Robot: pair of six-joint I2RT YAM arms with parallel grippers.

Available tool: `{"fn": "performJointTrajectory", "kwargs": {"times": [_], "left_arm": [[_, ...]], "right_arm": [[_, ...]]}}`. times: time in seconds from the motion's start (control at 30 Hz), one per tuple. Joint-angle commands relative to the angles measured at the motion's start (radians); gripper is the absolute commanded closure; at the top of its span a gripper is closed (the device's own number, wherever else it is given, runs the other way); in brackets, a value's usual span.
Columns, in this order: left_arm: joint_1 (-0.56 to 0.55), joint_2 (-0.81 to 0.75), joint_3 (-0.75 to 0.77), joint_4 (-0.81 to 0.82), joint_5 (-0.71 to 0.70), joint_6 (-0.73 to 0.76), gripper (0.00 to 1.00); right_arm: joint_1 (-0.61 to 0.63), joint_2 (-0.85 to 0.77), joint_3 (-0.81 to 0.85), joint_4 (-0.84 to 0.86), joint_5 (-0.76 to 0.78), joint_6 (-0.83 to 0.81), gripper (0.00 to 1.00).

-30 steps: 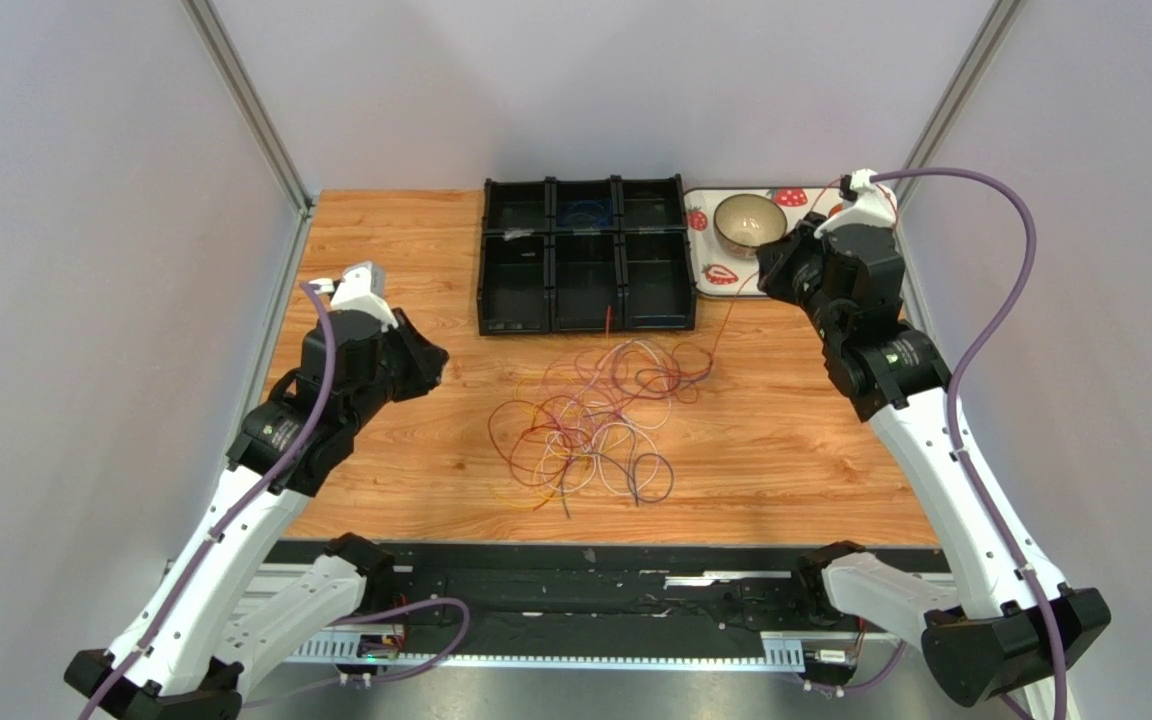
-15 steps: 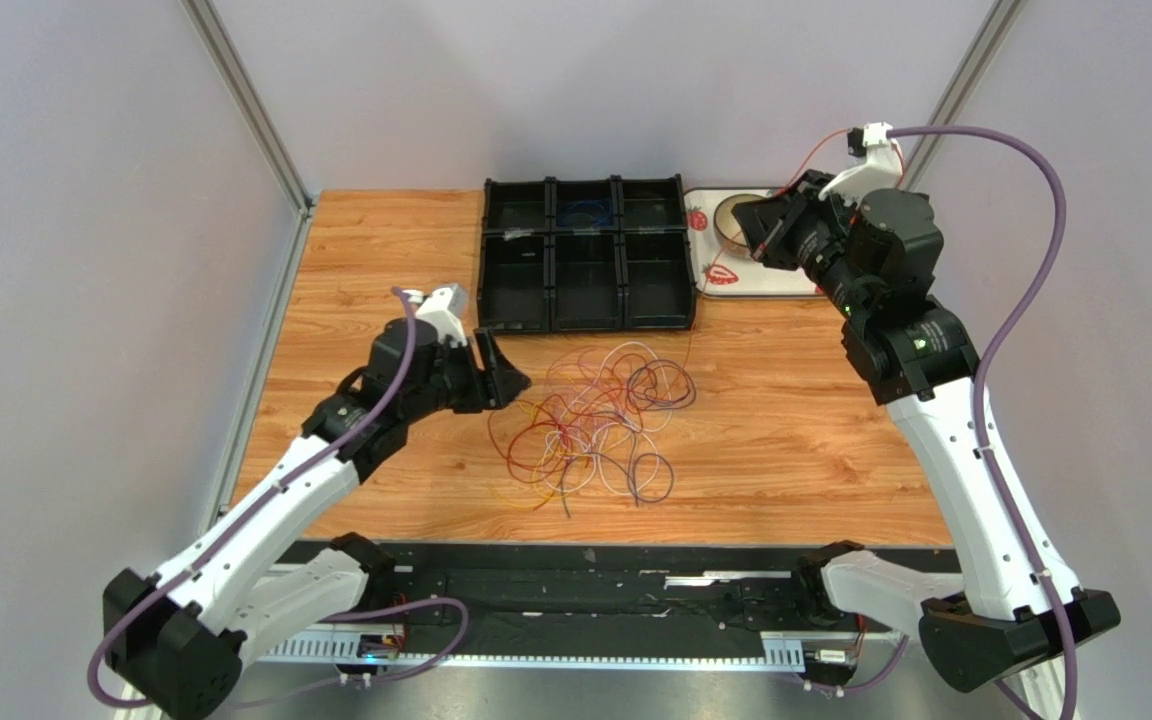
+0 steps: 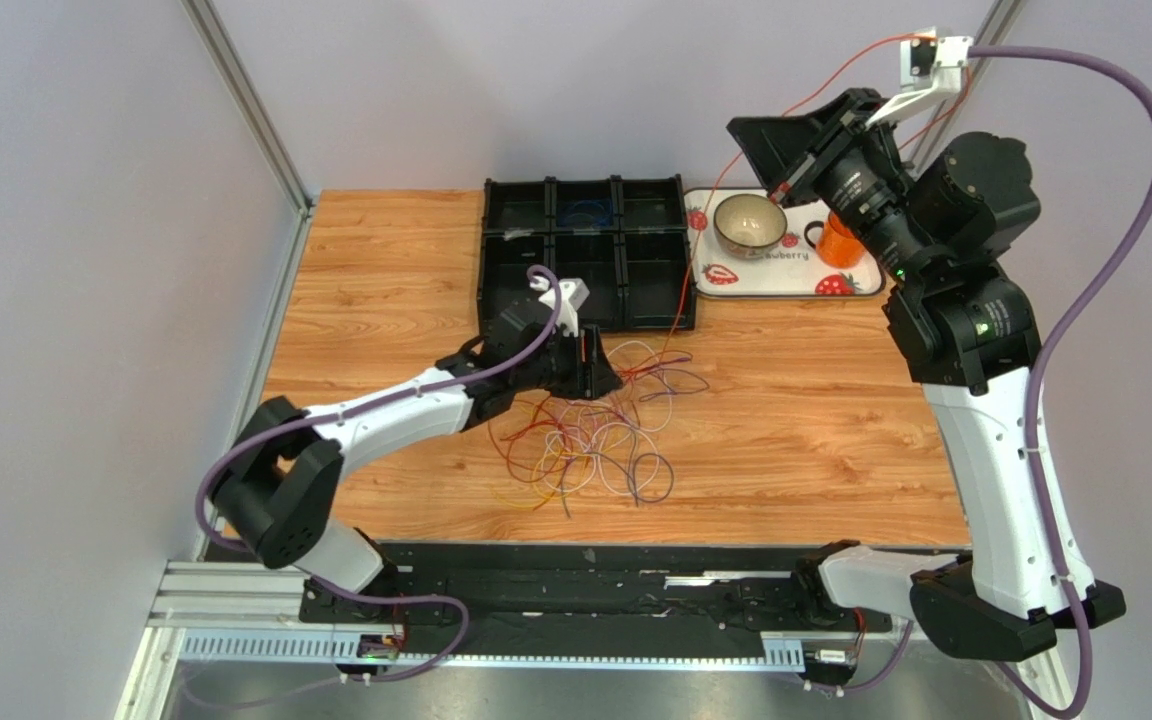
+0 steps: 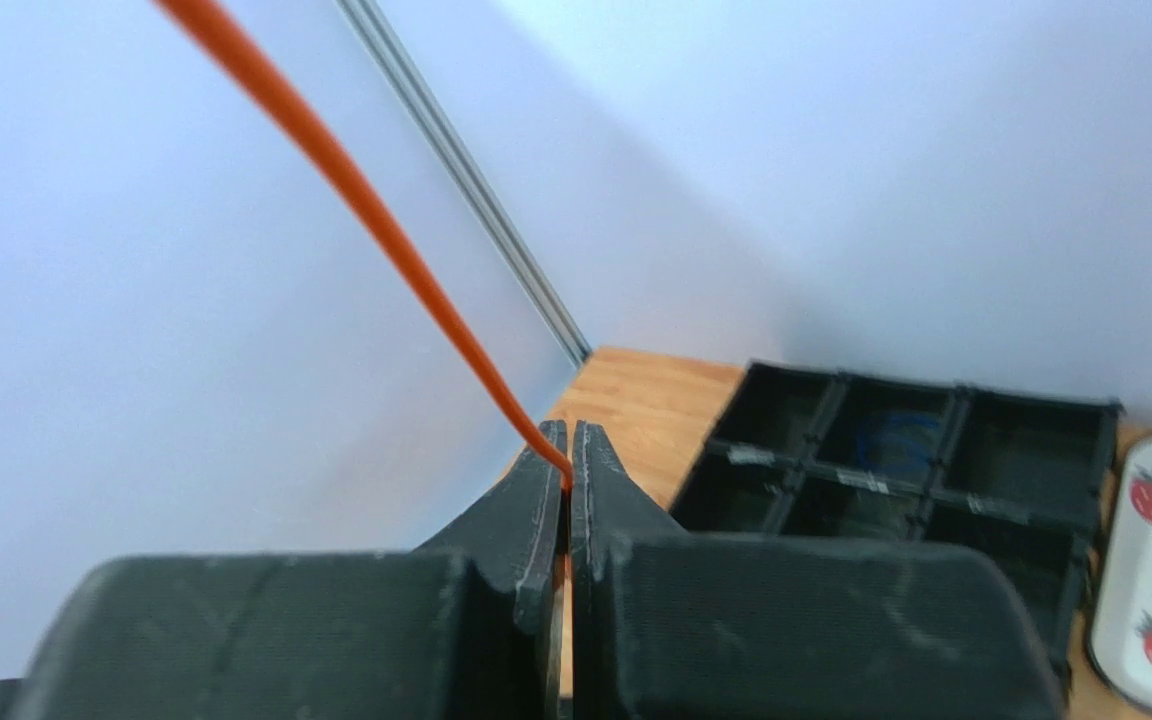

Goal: Untangle the cables
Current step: Untie the cable.

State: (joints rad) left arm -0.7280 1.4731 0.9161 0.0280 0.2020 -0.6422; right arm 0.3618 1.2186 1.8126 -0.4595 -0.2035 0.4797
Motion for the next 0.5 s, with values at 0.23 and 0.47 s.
{"fn": "performJointTrajectory", "kwargs": {"times": [0.23, 0.47], "left_arm": [[-0.004, 0.23, 0.018, 0.165, 0.023, -0.028, 0.83], [-0.004, 0.277, -0.009, 0.179, 0.011, -0.028, 1.0]], "right_arm": [[0.005, 0.071, 0.255, 0.15, -0.08, 0.059, 1.0], [0.005, 0.142, 0.431, 0.189, -0.04, 0.053, 1.0]]}}
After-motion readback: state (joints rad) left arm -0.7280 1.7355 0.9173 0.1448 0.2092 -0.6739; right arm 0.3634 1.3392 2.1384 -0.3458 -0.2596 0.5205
